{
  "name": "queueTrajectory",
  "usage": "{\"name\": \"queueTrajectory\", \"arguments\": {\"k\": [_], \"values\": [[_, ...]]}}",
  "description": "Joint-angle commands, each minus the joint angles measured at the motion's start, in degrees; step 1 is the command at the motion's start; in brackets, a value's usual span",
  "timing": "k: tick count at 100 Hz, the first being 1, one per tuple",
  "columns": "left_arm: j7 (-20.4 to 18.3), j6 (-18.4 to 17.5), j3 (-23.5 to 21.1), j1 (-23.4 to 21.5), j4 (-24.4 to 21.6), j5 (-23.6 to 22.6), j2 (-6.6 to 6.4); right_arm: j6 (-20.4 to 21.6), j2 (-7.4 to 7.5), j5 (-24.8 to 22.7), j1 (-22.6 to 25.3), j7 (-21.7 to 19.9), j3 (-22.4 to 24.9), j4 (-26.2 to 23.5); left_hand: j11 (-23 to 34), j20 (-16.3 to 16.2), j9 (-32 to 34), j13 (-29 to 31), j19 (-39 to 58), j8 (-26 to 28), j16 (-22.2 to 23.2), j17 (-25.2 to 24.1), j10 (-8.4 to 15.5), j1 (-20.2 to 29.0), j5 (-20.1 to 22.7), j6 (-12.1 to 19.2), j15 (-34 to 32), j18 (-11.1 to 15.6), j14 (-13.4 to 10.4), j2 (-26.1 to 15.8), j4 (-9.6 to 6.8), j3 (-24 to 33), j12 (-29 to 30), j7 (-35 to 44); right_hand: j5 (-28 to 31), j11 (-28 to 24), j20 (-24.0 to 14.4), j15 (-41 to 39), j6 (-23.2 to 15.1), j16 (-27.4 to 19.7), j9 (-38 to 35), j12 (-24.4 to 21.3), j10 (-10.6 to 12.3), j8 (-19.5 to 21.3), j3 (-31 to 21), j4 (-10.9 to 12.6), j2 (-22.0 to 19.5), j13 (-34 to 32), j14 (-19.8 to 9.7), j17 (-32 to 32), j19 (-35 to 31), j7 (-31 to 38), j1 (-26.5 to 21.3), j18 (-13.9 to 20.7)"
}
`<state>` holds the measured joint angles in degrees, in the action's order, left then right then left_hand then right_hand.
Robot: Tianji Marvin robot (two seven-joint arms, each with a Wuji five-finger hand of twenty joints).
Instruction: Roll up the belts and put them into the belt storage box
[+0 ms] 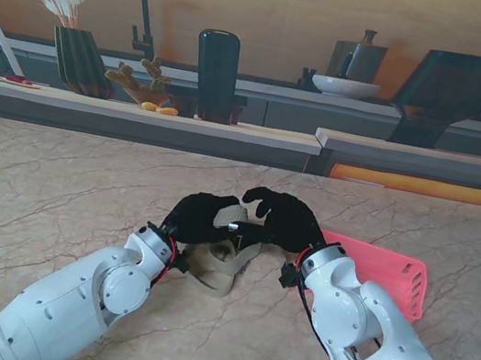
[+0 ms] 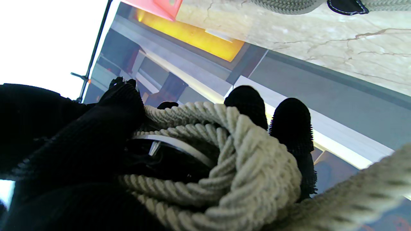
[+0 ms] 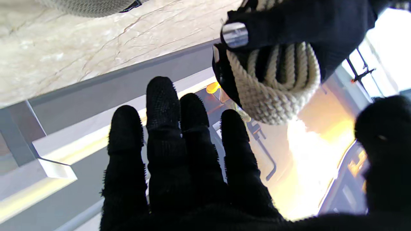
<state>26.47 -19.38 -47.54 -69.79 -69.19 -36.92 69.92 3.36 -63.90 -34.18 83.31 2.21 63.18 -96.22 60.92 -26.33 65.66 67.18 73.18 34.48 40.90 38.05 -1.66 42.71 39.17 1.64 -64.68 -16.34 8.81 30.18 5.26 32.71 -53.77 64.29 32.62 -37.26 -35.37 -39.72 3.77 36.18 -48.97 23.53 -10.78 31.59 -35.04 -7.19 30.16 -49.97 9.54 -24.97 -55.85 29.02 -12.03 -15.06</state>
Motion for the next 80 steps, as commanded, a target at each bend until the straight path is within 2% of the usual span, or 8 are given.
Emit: {"name": "queueTrajectory", "arguments": {"k": [1, 17, 24, 25, 40, 53, 70, 80], "values": [[0.3, 0.3, 0.0, 0.2, 0.0, -0.5, -0.18, -2.3, -0.82, -0.2, 0.4, 2.1, -0.5, -0.1, 4.9, 0.1, 1.7, 2.2, 1.9, 0.6, 0.7, 0.1, 3.4, 2.4, 0.3, 2.0, -3.7, -0.4, -0.3, -1.1, 0.73, 1.4, -1.9, 1.1, 1.5, -1.0, -1.8, -1.9, 2.1, 1.0, -1.1, 0.5, -2.0, 1.4, -0.3, 1.7, -4.2, -0.5, 2.1, -0.2, -1.1, -1.0, 4.0, -2.3], [0.4, 0.8, 0.1, 0.2, -0.1, -1.3, -0.37, -7.5, -1.35, 0.5, -0.3, 3.0, -1.9, -0.1, 4.9, 0.1, 1.8, 2.3, 1.9, 0.5, 0.7, 0.1, 3.4, 2.5, 0.3, 1.8, -3.8, -0.5, -0.1, -1.1, 0.73, 1.4, -1.9, 1.2, 10.8, -7.5, -2.7, -11.2, 5.2, 2.2, -10.3, 0.5, -4.8, 4.3, 3.5, 1.8, -9.7, -9.1, 5.1, -5.1, -10.0, 1.6, 2.5, -4.1], [0.5, 0.9, 0.2, 0.3, 0.0, -1.8, -0.47, -8.9, -1.31, -0.2, -0.9, 2.7, -2.7, 0.2, 4.9, 0.1, 1.8, 2.3, 2.0, 0.5, 0.7, 0.2, 3.4, 2.5, 0.4, 1.8, -3.8, -0.4, -0.2, -1.1, 0.72, 1.5, -1.9, 1.2, 14.1, -9.5, -2.5, -13.9, 5.6, 2.1, -13.6, 0.5, -4.9, 5.0, 4.7, 1.9, -11.5, -12.6, 5.0, -7.6, -13.3, 2.9, 1.8, -4.2], [0.5, 1.0, 0.2, 0.3, 0.0, -1.8, -0.48, -9.0, -1.31, -0.3, -1.0, 2.7, -2.8, 0.2, 4.9, 0.1, 1.8, 2.3, 2.0, 0.5, 0.7, 0.2, 3.4, 2.4, 0.4, 1.8, -3.8, -0.4, -0.2, -1.1, 0.73, 1.4, -1.9, 1.2, 14.7, -9.9, -1.4, -14.6, 5.5, 1.6, -14.2, 0.2, -4.9, 5.2, 5.5, 2.1, -11.8, -13.1, 5.0, -7.9, -14.3, 3.2, 1.4, -4.3], [0.4, 1.3, 0.3, 0.4, -0.1, -2.2, -0.59, -10.5, -1.66, 1.8, -2.4, 2.2, -4.6, 1.1, 5.0, 0.1, 1.9, 2.4, 2.0, 0.5, 0.7, 0.1, 3.4, 2.5, 0.4, 1.7, -3.9, -0.5, -0.2, -1.0, 0.73, 1.5, -1.9, 1.2, 20.1, -12.1, -0.8, -17.8, 5.2, 1.6, -19.4, 0.3, -5.2, 6.2, 6.1, 2.3, -11.7, -18.2, 5.2, -11.3, -18.2, 5.7, 0.4, -4.7], [0.4, 1.8, 0.5, 0.5, -0.1, -2.8, -0.75, -11.0, -1.66, 1.8, -3.5, 1.6, -6.1, 1.7, 5.0, 0.0, 1.9, 2.4, 2.1, 0.4, 0.7, 0.3, 3.4, 2.5, 0.4, 1.7, -3.9, -0.6, -0.2, -1.0, 0.76, 1.5, -1.9, 1.2, 21.6, -12.6, -0.3, -18.5, 5.4, 1.3, -21.1, 0.3, -5.1, 6.3, 5.8, 2.4, -11.1, -20.3, 4.7, -12.9, -19.7, 6.2, 1.0, -4.8], [0.0, 2.3, 0.6, 0.5, -0.3, -2.9, -0.85, -12.5, -1.39, 1.5, -5.0, -0.5, -8.3, 2.1, 5.0, 0.0, 1.9, 2.4, 2.1, 0.4, 0.7, 0.1, 3.3, 2.7, 0.4, 1.5, -4.0, -0.7, -0.1, -1.1, 0.82, 1.4, -1.9, 1.1, 20.6, -11.1, 1.5, -16.7, 6.5, 0.2, -19.3, -0.3, -5.9, 5.3, 4.9, 2.2, -11.6, -18.5, 5.4, -11.4, -19.1, 3.7, 2.5, -5.0], [-0.1, 2.5, 0.6, 0.5, -0.3, -3.0, -0.90, -13.6, -1.58, 1.7, -5.6, -0.4, -9.2, 2.6, 5.1, 0.0, 2.0, 2.5, 2.1, 0.4, 0.7, 0.2, 3.3, 2.7, 0.5, 1.5, -4.0, -0.8, -0.1, -1.2, 0.87, 1.3, -1.9, 1.1, 21.2, -10.8, 1.9, -16.3, 6.7, -0.1, -19.6, -0.4, -6.0, 5.2, 5.2, 2.4, -12.6, -18.6, 5.6, -11.3, -19.1, 3.0, 0.9, -5.2]]}}
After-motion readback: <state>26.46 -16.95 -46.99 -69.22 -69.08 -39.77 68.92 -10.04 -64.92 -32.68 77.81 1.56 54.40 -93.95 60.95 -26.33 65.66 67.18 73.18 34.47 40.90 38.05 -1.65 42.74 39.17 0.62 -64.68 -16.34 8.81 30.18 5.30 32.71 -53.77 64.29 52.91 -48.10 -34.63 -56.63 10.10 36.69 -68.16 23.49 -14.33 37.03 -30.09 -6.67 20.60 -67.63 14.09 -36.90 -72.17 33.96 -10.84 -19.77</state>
